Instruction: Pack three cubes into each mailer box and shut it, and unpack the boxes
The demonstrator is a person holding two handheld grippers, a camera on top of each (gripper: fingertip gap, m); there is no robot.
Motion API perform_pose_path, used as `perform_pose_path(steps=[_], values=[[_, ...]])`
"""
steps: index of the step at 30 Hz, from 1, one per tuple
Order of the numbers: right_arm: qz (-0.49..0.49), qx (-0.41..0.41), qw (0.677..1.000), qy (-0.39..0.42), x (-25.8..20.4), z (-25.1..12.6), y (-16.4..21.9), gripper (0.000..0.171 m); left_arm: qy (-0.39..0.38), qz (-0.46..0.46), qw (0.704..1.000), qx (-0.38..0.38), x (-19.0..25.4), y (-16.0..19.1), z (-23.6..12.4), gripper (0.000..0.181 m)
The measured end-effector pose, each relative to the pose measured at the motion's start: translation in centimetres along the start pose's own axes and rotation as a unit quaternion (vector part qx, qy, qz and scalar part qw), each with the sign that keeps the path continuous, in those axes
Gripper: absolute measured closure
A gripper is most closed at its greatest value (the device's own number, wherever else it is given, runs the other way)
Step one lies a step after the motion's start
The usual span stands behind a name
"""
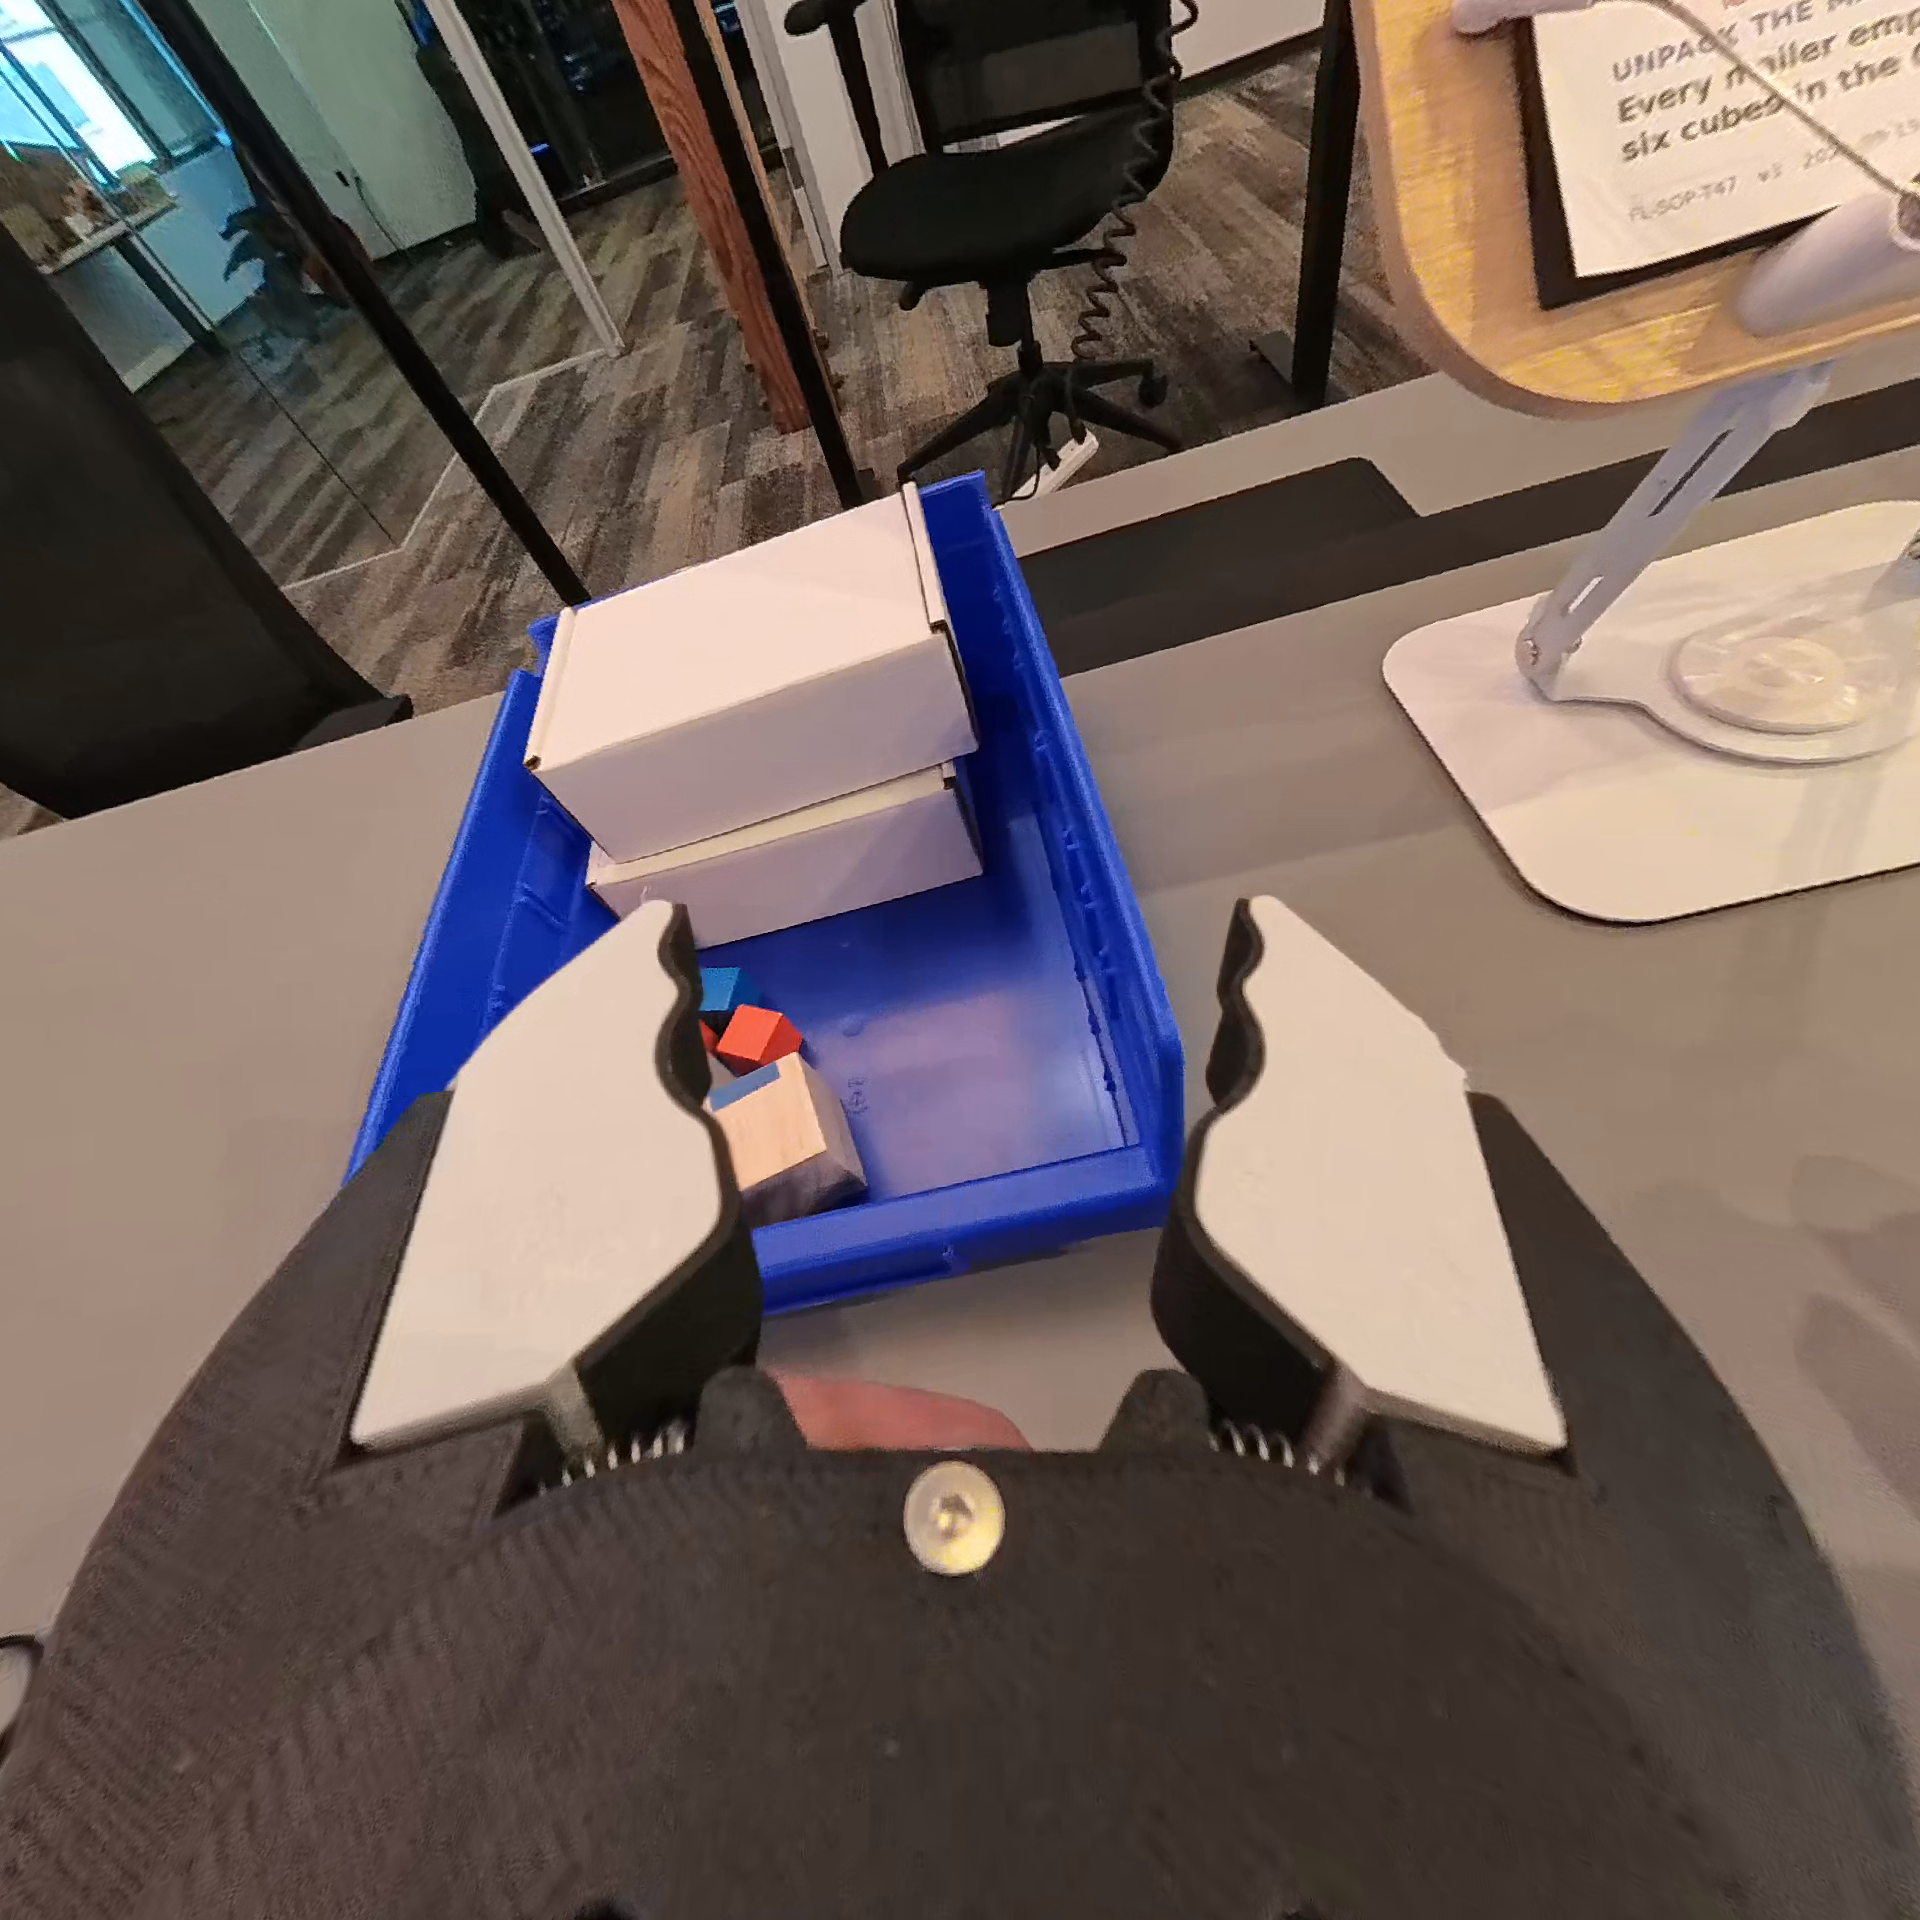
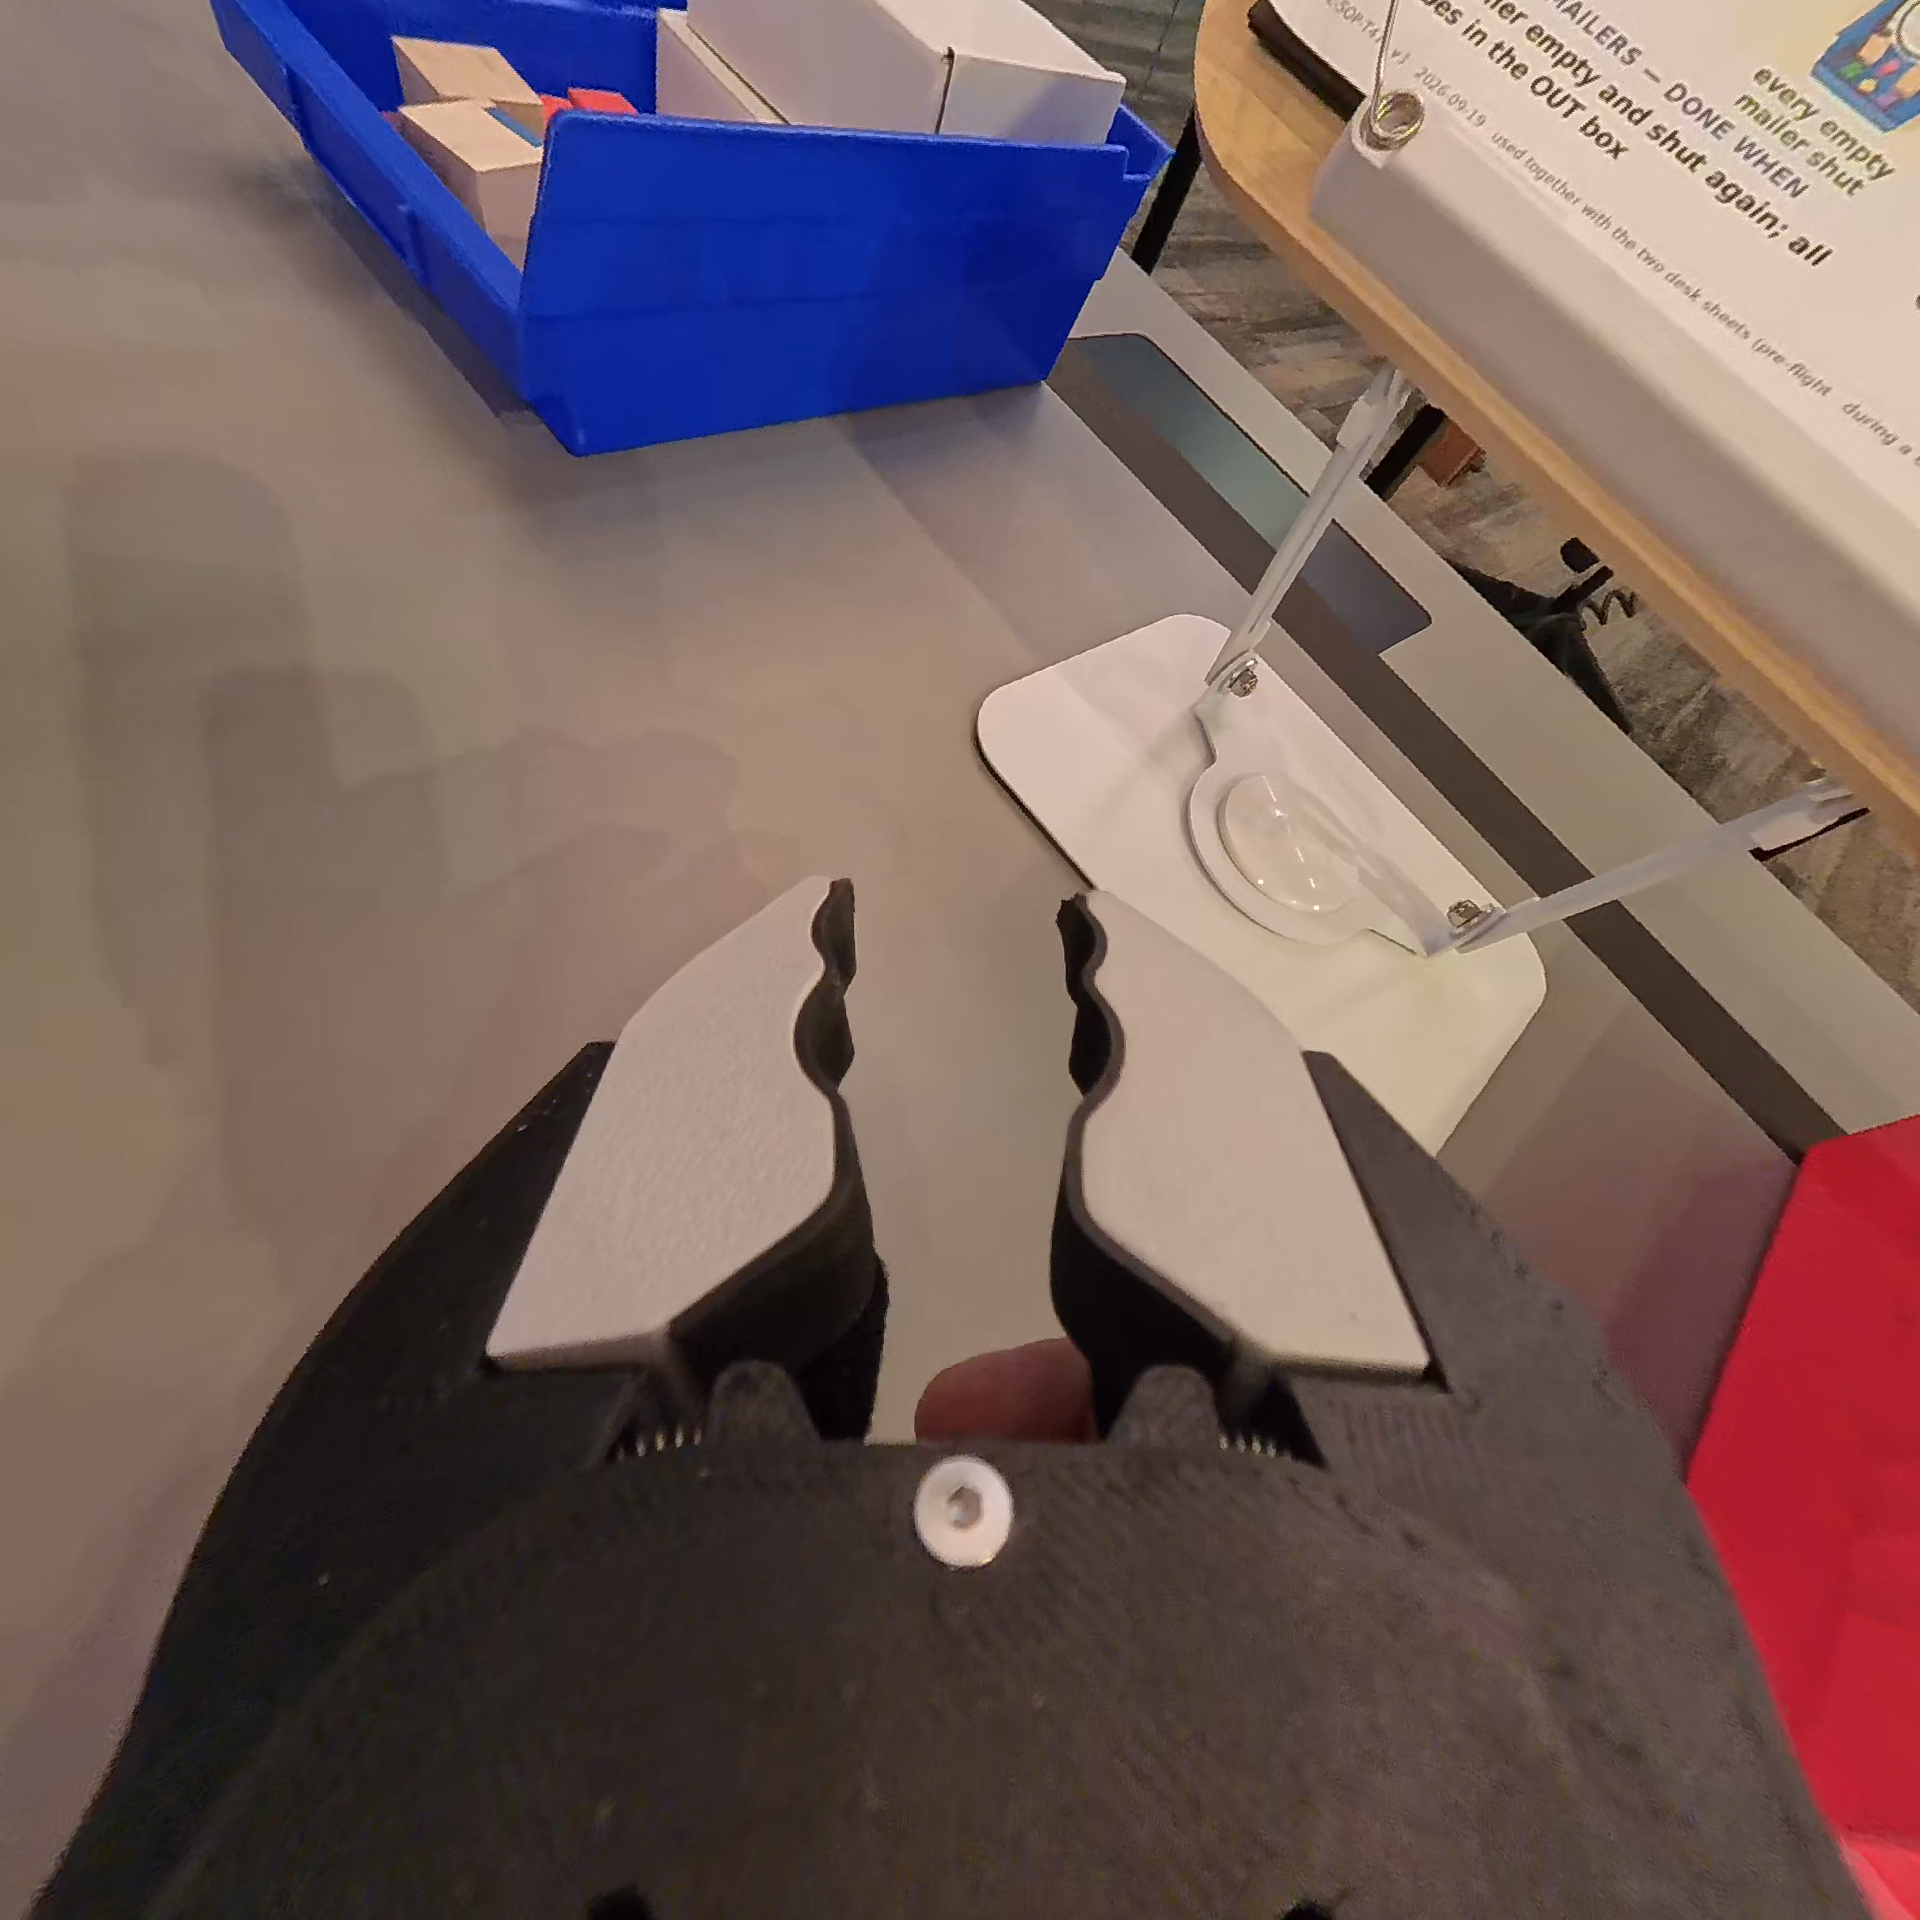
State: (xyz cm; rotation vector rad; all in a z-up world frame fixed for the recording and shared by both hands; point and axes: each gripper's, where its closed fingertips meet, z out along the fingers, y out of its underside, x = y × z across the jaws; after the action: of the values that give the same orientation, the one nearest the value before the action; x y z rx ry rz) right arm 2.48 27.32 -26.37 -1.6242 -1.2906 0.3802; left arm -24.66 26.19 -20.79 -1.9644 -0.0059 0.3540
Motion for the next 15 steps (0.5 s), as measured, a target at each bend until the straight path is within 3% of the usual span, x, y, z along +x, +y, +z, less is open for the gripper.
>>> perform_pose_path(steps=[15], values=[[0.004, -0.008, 1.000, -0.014, -0.3, 0.7, -0.1, 0.132, -0.010, -0.015, 1.000, -0.022, -1.7, 2.0, 0.2, 0.091]])
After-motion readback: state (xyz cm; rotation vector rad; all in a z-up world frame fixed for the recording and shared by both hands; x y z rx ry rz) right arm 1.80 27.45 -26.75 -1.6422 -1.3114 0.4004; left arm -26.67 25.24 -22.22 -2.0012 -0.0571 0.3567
